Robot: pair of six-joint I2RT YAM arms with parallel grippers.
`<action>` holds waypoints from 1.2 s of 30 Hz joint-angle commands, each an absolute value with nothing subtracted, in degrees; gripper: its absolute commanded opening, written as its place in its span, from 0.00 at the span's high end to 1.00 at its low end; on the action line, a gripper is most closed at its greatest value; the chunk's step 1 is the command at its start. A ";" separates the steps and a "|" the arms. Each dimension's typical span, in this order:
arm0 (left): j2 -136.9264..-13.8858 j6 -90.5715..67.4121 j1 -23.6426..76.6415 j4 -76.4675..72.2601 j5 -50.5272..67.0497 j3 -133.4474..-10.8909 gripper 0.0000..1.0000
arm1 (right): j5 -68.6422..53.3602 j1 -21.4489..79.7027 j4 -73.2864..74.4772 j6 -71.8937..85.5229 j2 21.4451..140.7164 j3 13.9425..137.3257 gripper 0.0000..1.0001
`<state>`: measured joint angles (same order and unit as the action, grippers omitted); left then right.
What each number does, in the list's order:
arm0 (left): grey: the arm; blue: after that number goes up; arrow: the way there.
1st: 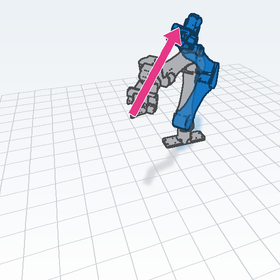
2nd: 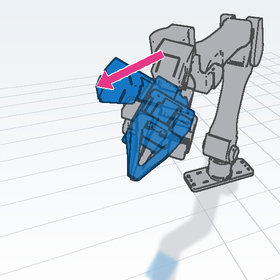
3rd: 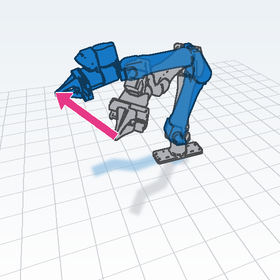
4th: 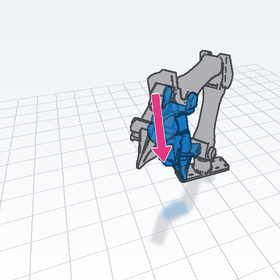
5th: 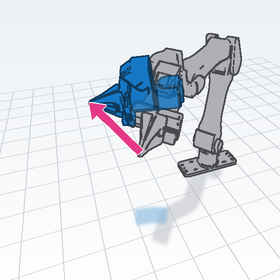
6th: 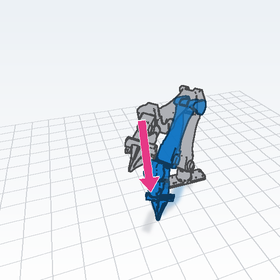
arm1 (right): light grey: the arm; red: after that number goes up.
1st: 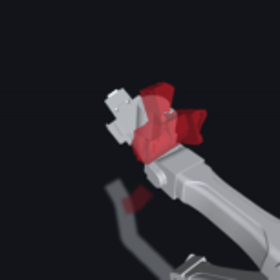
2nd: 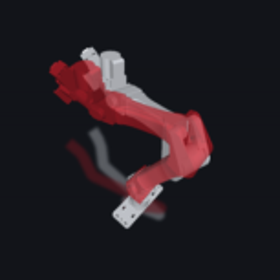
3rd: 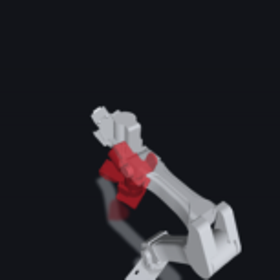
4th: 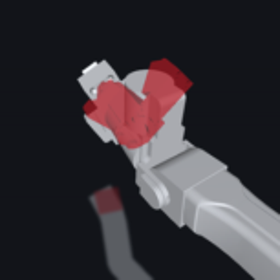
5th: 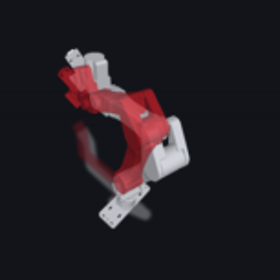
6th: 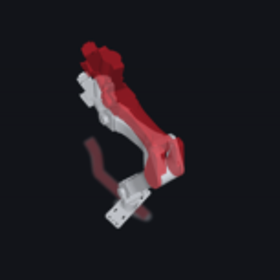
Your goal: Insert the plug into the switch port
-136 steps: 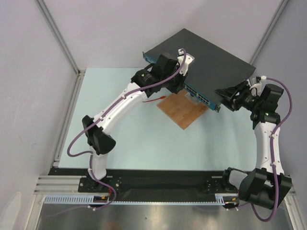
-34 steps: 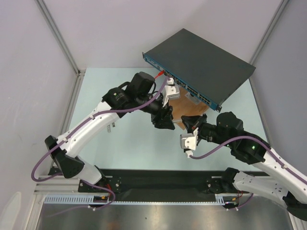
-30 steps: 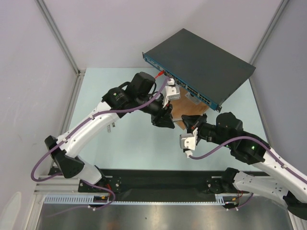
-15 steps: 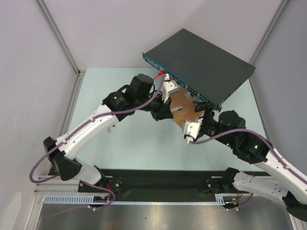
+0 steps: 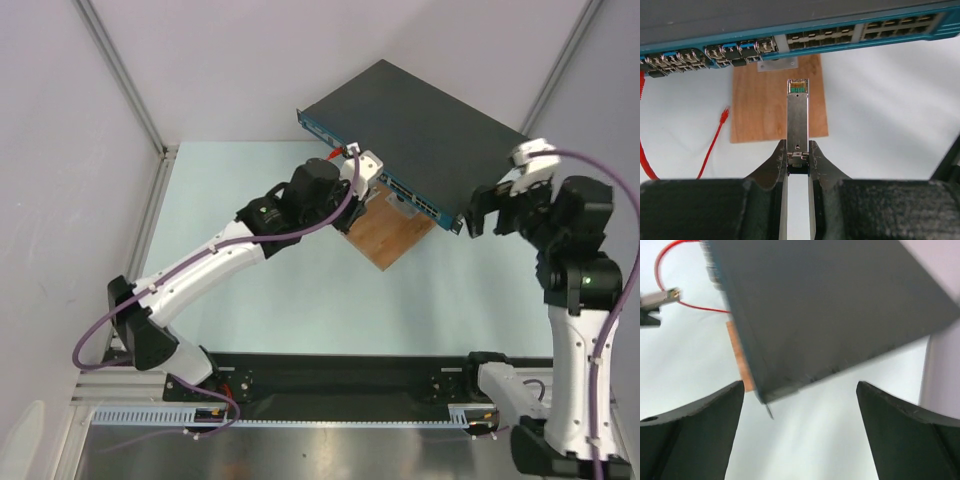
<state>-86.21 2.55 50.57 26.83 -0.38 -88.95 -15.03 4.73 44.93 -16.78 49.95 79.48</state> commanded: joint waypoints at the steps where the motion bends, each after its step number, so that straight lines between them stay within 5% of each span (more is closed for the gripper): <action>1: -89.02 4.13 51.42 26.35 -7.82 -92.19 1.00 | -36.00 -12.08 51.58 -3.36 53.34 83.67 0.00; 10: -91.58 3.87 51.33 28.38 -4.40 -95.01 1.00 | -68.45 -43.31 52.57 13.16 63.10 77.37 0.00; 18: -92.64 4.13 51.33 29.27 -3.69 -95.89 1.00 | -74.62 -40.70 14.38 43.58 59.51 58.28 0.00; 33: -94.92 4.40 50.36 29.79 -4.40 -98.26 1.00 | -64.43 -26.38 1.06 48.43 63.98 54.76 0.01; 36: -96.41 4.39 50.10 30.14 -4.22 -100.28 1.00 | -62.50 -25.14 -2.98 51.14 64.60 54.06 0.16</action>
<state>-95.53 3.53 50.74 31.00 -4.32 -96.47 -65.21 -26.37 3.79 47.79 64.23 54.59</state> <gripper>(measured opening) 0.179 0.900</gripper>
